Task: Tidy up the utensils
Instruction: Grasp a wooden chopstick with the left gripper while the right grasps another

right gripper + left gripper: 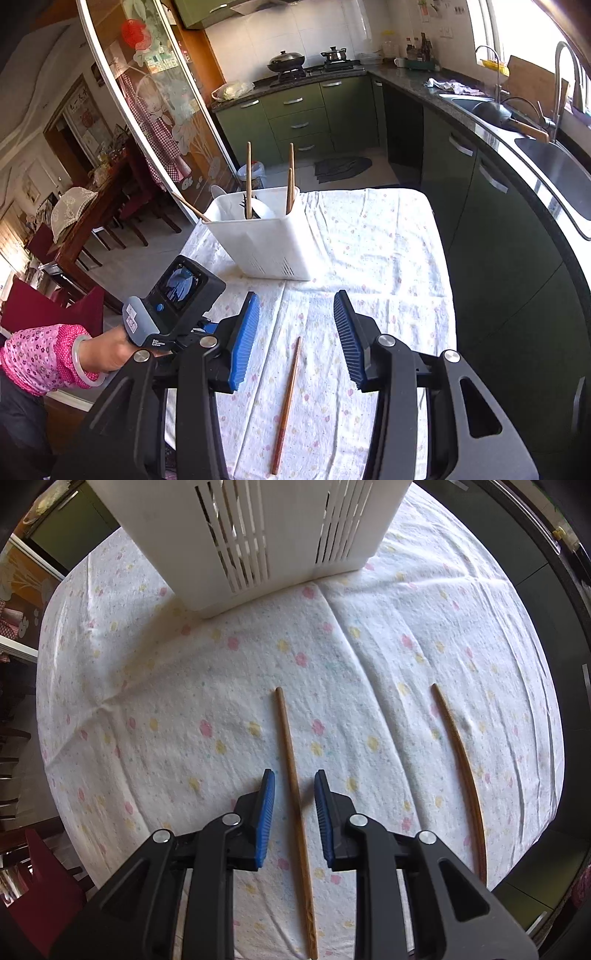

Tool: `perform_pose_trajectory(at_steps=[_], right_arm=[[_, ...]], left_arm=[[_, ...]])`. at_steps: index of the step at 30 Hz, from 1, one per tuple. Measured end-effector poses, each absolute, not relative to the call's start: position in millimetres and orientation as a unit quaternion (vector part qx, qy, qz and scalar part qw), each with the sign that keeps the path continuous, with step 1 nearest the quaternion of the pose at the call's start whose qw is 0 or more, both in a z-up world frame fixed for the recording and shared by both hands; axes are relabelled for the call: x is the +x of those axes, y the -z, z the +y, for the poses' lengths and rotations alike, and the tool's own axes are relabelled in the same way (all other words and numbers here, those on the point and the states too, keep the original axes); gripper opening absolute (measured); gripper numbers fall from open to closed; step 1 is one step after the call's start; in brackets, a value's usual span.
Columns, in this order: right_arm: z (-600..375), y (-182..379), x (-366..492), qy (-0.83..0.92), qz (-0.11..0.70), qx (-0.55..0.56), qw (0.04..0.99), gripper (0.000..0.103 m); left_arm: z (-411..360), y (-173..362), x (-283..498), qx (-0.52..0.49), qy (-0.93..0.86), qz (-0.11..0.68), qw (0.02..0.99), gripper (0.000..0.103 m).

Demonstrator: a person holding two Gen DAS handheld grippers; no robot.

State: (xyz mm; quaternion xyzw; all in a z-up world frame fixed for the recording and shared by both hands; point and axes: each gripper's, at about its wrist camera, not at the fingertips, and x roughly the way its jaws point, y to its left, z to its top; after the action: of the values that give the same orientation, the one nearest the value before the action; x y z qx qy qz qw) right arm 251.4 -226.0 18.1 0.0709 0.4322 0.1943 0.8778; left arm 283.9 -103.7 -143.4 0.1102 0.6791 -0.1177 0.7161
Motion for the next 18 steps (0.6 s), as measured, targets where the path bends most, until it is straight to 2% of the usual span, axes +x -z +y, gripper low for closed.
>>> perform_pose_trajectory(at_steps=[4, 6, 8, 13, 18], right_arm=[[-210.3, -9.7, 258.4, -0.192, 0.458, 0.051, 0.867, 0.047], [-194.4, 1.8, 262.8, -0.198, 0.489, 0.037, 0.849, 0.050], [-182.5, 19.6, 269.5, -0.199, 0.526, 0.020, 0.827, 0.051], [-163.3, 69.1, 284.9, -0.189, 0.606, -0.012, 0.773, 0.051], [-140.9, 117.3, 298.8, -0.184, 0.662, -0.041, 0.725, 0.040]], left_arm=[[-107.0, 145.7, 283.4, 0.115, 0.109, 0.686, 0.710, 0.020], [-111.8, 145.7, 285.7, 0.116, 0.110, 0.690, 0.706, 0.016], [-117.9, 144.1, 287.1, 0.118, 0.112, 0.692, 0.704, 0.006], [-117.5, 143.8, 293.0, 0.110, 0.112, 0.695, 0.702, 0.005], [-94.0, 132.5, 291.3, 0.091, 0.119, 0.686, 0.712, 0.005]])
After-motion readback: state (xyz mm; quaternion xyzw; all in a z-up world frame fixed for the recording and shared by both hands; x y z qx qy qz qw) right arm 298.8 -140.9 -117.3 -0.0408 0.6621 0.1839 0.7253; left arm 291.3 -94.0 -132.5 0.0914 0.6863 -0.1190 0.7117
